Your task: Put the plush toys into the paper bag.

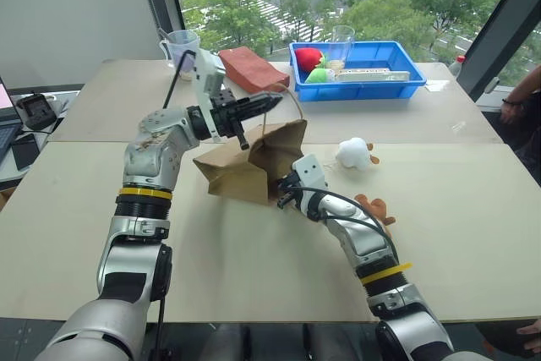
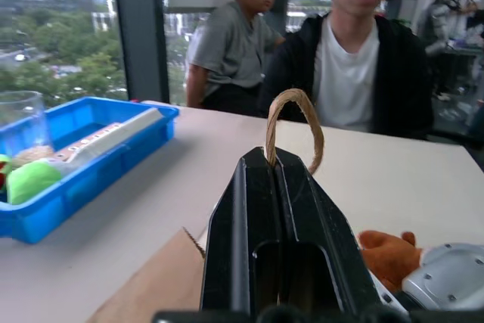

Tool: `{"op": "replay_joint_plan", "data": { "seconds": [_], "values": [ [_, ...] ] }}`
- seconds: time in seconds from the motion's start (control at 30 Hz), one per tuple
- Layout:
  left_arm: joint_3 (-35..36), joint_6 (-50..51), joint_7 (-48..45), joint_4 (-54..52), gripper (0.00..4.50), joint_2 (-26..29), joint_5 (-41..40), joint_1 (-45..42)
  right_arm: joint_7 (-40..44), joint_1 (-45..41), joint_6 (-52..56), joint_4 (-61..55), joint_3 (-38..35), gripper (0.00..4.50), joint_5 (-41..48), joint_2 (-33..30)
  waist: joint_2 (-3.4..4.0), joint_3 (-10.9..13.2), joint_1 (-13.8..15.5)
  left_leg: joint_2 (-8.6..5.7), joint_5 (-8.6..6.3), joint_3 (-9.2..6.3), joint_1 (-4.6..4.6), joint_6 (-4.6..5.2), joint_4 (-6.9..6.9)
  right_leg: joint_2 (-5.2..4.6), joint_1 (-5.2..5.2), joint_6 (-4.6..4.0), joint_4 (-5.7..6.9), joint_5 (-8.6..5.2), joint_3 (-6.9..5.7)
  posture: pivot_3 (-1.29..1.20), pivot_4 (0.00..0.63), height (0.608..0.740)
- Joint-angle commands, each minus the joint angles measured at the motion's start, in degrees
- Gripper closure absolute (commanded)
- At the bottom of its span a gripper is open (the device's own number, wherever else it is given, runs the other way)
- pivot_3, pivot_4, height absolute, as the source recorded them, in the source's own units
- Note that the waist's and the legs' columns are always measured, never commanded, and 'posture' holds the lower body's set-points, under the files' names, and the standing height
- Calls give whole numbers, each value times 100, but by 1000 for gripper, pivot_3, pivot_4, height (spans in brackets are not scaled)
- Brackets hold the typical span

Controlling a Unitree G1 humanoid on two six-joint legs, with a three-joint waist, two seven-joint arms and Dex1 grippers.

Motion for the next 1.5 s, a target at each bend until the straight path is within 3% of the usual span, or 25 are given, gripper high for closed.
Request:
{"op": "replay_joint_plan", "data": {
  "seconds": [0.03, 0.47, 0.7, 1.07, 1.33, 1.5],
  "values": [
    [411, 189, 446, -463, 4500, 67, -333, -301, -138, 85, 291, 71, -69, 4456, -61, 2, 0, 0, 1, 0, 0, -1, 1, 0, 0, 0, 1, 0, 0, 0, 0, 0, 150, 740],
    [1167, 606, 1654, -911, 4500, -11, -1139, -673, -247, -43, 413, 435, -61, 4456, -105, 107, 0, 0, -16, 2, 11, -7, 14, -10, -2, 25, 2, -10, -3, 28, 20, 0, 150, 740],
    [618, 526, 1463, -1318, 4500, 8, -888, -109, -148, -76, 423, 285, -118, 4456, 24, 142, 0, 0, -27, 5, 13, -7, 25, -13, -15, 34, 0, -14, -5, 31, 40, 0, 150, 740],
    [-87, 83, 635, -1297, 4500, 290, -353, 510, 794, -42, 1149, -1459, -156, 4456, 827, 3, 3, 3, -31, 9, 13, -6, 10, -13, -19, 44, -17, -14, -10, 31, 51, 0, 150, 740],
    [-171, -66, 412, -1178, 4500, 361, -198, 570, 990, 113, 1799, -3174, -851, 4456, 1863, -379, 3, 5, -12, 9, 12, -7, 4, -12, -20, 44, -17, -14, -20, 31, 48, 0, 150, 740],
    [-236, -159, 314, -1089, 4500, 366, -147, 592, 735, 284, 2530, -4209, -1699, 4456, 2612, -819, 2, 6, 21, 10, 12, -8, 0, -12, -20, 43, -16, -14, -25, 31, 47, 0, 150, 740]
  ]
}}
